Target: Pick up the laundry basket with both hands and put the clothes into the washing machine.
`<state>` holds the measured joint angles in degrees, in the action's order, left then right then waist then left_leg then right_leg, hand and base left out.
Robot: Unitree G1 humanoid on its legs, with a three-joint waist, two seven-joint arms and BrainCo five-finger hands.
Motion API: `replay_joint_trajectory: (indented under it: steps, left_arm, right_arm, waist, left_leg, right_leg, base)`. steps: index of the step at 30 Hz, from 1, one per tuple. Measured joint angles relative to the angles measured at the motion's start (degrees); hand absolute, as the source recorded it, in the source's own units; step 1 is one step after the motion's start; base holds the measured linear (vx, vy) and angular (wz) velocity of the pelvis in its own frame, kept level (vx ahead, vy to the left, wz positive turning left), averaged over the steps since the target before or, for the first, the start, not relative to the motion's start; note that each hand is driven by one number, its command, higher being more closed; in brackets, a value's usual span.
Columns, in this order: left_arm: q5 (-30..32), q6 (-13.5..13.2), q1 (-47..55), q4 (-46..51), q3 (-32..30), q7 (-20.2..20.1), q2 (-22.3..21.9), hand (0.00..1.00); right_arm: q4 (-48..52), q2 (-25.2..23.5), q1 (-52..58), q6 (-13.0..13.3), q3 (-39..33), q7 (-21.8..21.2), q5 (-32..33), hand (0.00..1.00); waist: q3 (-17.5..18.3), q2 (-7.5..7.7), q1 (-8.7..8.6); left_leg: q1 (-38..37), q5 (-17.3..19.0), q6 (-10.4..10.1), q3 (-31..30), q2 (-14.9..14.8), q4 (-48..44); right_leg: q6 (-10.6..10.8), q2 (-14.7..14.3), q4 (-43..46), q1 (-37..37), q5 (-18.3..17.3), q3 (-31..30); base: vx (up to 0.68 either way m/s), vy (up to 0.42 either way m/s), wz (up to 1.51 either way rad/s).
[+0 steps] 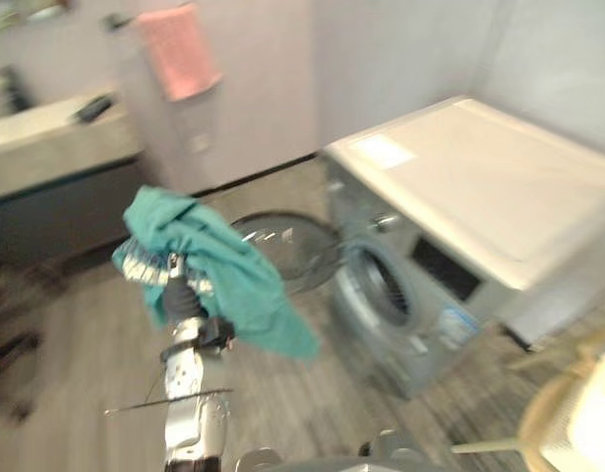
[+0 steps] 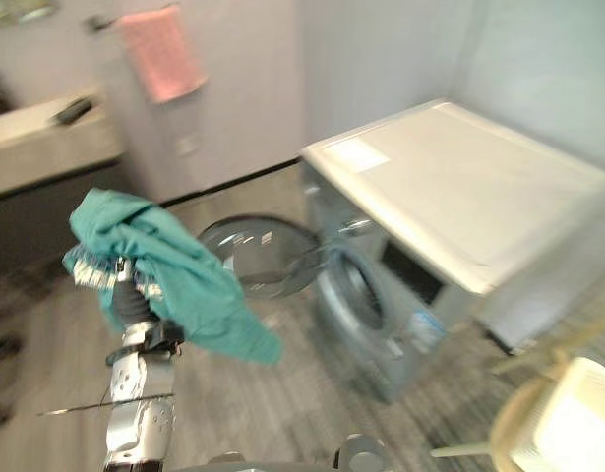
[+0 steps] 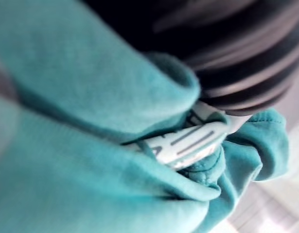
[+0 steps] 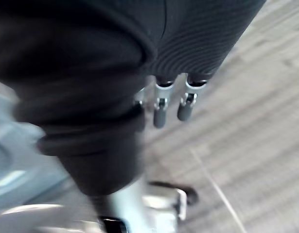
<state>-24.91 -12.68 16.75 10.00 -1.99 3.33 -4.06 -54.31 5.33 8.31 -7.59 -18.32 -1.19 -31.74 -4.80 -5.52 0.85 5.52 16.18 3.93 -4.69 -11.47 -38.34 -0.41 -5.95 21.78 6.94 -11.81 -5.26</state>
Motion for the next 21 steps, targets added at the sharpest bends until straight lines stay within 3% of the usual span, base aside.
replay_joint_trajectory:
  steps: [1,2,3,4,5,6,7,8,9,10,11,12,13,14,16,17,20,21]
  left_arm:
    - [-0.5,0.3,2.2,0.3,3.6,-1.4,0.0,1.00]
    - [-1.1,1.4,2.5,-1.0,6.5,-4.0,1.2,1.00]
    - [-1.6,2.7,2.1,-3.4,8.5,-4.7,1.3,1.00]
    - [-1.6,5.3,2.1,-5.9,11.5,-6.5,1.3,1.00]
    - [-1.8,6.1,2.7,-6.2,13.2,-7.6,0.8,1.00]
    - [-1.9,6.4,2.9,-6.2,13.4,-8.3,0.7,1.00]
    - [-2.1,7.2,3.0,-6.2,13.0,-8.6,0.7,1.00]
    - [-2.1,7.9,3.3,-6.3,12.0,-8.9,1.2,1.00]
    - [-2.1,8.0,3.5,-6.4,10.5,-9.7,1.2,1.00]
    - [-2.2,7.9,3.6,-5.8,10.1,-9.7,1.0,1.00]
    - [-2.2,7.6,4.0,-4.7,9.7,-9.7,0.6,1.00]
    - [-2.2,7.5,5.7,-5.4,7.5,-9.6,0.3,1.00]
    - [-2.7,8.0,6.9,-6.4,5.3,-9.1,-0.4,1.00]
    - [-3.2,8.1,7.0,-7.3,5.3,-9.1,-0.4,1.00]
    - [-3.8,8.7,7.0,-10.7,6.4,-9.1,0.2,1.00]
    - [-3.8,8.8,6.6,-13.2,7.1,-9.0,0.5,1.00]
    - [-4.2,10.1,4.8,-17.5,10.8,-8.3,1.0,1.00]
    - [-4.2,10.1,4.7,-17.6,11.4,-8.3,1.0,1.00]
  right_arm:
    - [2.1,0.8,-0.9,0.8,1.6,0.7,-0.3,0.00]
    - [3.7,0.6,-2.0,2.4,3.3,1.3,-1.2,0.00]
    - [3.4,0.9,-3.2,2.6,4.0,1.3,-1.8,0.00]
    - [3.4,0.7,-3.9,2.5,4.9,1.2,-2.6,0.00]
    - [4.7,0.8,-3.9,2.5,5.1,2.2,-2.9,0.00]
    - [4.9,1.1,-3.9,2.4,5.2,2.4,-3.5,0.00]
    - [4.1,1.9,-4.1,2.3,5.5,2.2,-3.7,0.00]
    - [3.8,2.4,-3.9,2.3,6.0,2.3,-3.7,0.00]
    - [1.4,2.1,-4.0,2.0,6.1,2.6,-3.9,0.00]
    - [0.9,2.2,-3.8,1.7,6.6,2.9,-4.3,0.00]
    - [0.9,2.8,-3.4,1.6,7.6,3.0,-4.7,0.00]
    - [-1.0,3.2,-2.8,1.5,8.8,2.6,-4.9,0.00]
    - [-1.0,2.7,-2.0,1.7,9.8,2.4,-4.9,0.00]
    - [-1.1,2.8,-1.6,1.7,9.8,2.5,-5.0,0.00]
    - [-2.7,3.6,-1.7,2.1,10.7,2.6,-4.9,0.00]
    - [-4.0,4.0,-2.9,2.2,12.3,2.5,-4.9,0.00]
    - [-7.6,5.1,-3.9,2.5,12.5,2.6,-4.8,0.00]
    - [-7.6,5.2,-3.8,2.5,12.5,2.6,-4.8,0.00]
  waist:
    - [0.5,-2.04,0.28]
    - [-0.2,1.54,0.45]
    - [-0.9,0.02,-0.49]
    - [-0.8,-0.51,-2.04]
    - [-1.1,0.17,-1.57]
    - [-1.1,0.16,-1.19]
    - [-1.2,0.37,-1.14]
    - [-2.4,1.79,-1.35]
    - [-2.6,2.63,-0.67]
    - [-2.3,2.32,0.01]
    - [-2.7,2.83,0.30]
    - [-1.8,5.16,1.90]
    - [-1.3,5.43,2.64]
    - [-1.2,4.83,2.88]
    - [-0.9,2.64,3.66]
    - [-1.4,2.52,3.79]
    - [-2.1,2.68,2.90]
    - [-2.1,2.45,2.79]
  left_leg:
    - [1.8,-3.2,-4.5,-6.9,0.2,7.4]
    - [0.7,-0.4,-11.3,-7.7,2.4,6.9]
    - [0.0,1.1,-11.9,-7.2,1.5,7.0]
    - [-1.8,1.2,-12.1,-3.1,0.2,9.2]
    - [-4.8,1.0,-12.4,3.6,0.9,12.3]
    - [-5.6,1.3,-12.8,6.7,1.0,12.2]
    - [-6.2,0.9,-13.0,10.2,1.0,10.0]
    - [-5.0,0.5,-12.2,12.1,1.5,4.6]
    - [-6.0,5.4,-8.0,14.8,4.6,13.8]
    - [-6.4,2.7,-6.8,17.3,5.0,21.1]
    - [-6.1,-3.5,-8.2,19.2,5.1,22.9]
    - [-7.1,-3.3,-8.3,24.7,6.0,22.5]
    - [-6.5,-1.8,-8.9,27.3,4.8,21.3]
    - [-5.6,-0.5,-9.7,28.1,3.5,19.6]
    - [-1.7,1.1,-8.4,27.8,-0.9,14.7]
    - [0.3,1.1,-8.5,25.6,-1.1,13.3]
    - [1.8,-0.1,-9.7,16.6,1.6,14.3]
    - [1.8,-1.5,-8.6,15.7,1.7,15.1]
  right_leg:
    - [1.0,-1.8,8.7,4.0,-1.3,-0.8]
    - [-0.4,0.4,11.2,5.9,-6.5,-3.9]
    - [1.3,-0.7,11.8,6.3,-6.3,-4.8]
    - [0.3,0.0,11.4,7.6,-7.0,-4.4]
    - [-0.3,7.3,13.5,10.5,-5.5,3.5]
    - [0.7,9.0,15.0,11.4,-4.4,7.1]
    - [-2.5,11.0,17.5,12.7,-2.5,12.4]
    - [-6.4,14.5,18.3,11.9,-1.0,19.9]
    - [-6.9,16.0,12.8,8.0,-0.7,25.6]
    - [-6.3,17.8,15.3,7.8,-3.2,29.2]
    - [-6.4,20.1,19.9,7.8,-5.8,33.1]
    - [-3.6,24.3,21.0,6.9,-9.5,38.6]
    - [-3.2,24.4,17.8,5.8,-12.7,43.3]
    - [-3.0,23.4,16.9,5.9,-12.5,44.4]
    - [-4.2,15.4,8.4,6.2,-7.9,42.5]
    - [-4.7,13.9,5.5,6.3,-6.4,41.5]
    - [-5.6,14.7,5.3,5.0,-5.7,41.1]
    - [-5.6,15.1,5.4,4.6,-5.7,41.2]
  base:
    - [0.11,0.109,-3.53]
    - [0.13,0.057,-2.18]
    - [0.17,0.126,-1.90]
    - [0.15,0.140,-1.77]
    - [0.12,0.173,-1.92]
    - [0.10,0.178,-2.12]
    - [0.11,0.171,-1.81]
    - [0.11,0.140,-2.03]
    - [0.10,0.065,-1.66]
    - [0.09,0.036,-1.25]
    - [0.15,0.000,-1.26]
    - [0.12,-0.054,-1.39]
    - [0.12,-0.089,-1.32]
    - [0.06,-0.102,-0.79]
    - [0.01,-0.085,-0.84]
    - [-0.03,-0.080,-0.74]
    - [0.03,-0.052,-0.25]
    - [0.04,0.023,0.03]
